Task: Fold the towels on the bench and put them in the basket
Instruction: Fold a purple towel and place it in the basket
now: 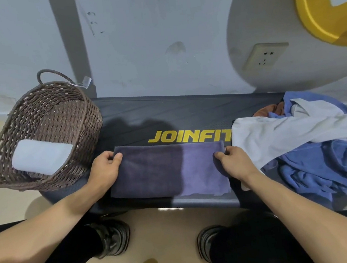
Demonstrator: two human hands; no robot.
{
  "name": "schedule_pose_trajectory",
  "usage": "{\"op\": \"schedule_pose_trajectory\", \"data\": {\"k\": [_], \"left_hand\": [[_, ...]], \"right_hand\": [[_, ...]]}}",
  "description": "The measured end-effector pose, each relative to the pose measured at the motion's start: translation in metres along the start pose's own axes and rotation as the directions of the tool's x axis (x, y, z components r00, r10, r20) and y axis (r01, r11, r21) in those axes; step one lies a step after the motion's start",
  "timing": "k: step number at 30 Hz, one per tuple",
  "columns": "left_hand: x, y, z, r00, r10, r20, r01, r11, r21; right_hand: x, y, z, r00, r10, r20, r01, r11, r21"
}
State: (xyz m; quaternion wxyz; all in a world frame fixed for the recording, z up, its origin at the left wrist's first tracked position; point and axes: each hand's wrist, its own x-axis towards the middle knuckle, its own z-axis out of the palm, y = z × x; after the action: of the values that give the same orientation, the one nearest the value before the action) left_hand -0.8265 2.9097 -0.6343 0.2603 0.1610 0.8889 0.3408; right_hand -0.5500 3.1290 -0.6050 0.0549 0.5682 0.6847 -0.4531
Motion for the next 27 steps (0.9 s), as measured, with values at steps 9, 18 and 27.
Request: {"op": "schedule_pose_trajectory", "data": {"k": [9,18,27], "left_hand": [[0.016,0.001,0.001,1.0,0.021,-0.018,-0.018,0.983,0.182],[-0.02,-0.003,-0.011,1.0,0.008,0.007,-0.009,0.99,0.14],[-0.029,-0.018,-0.022,0.991,-0.013,0.132,-0.024,0.961,0.276]], "right_hand": [[0.002,-0.005,0.004,0.999,-0.02,-0.036,0.016,0.996,-0.088],[-0.002,-0.017,-0.016,0.986,0.065,0.151,-0.049,0.993,-0.108],[-0.032,-0.003,-0.013,0.973,0.101,0.206,-0.033,0.949,-0.312]]}}
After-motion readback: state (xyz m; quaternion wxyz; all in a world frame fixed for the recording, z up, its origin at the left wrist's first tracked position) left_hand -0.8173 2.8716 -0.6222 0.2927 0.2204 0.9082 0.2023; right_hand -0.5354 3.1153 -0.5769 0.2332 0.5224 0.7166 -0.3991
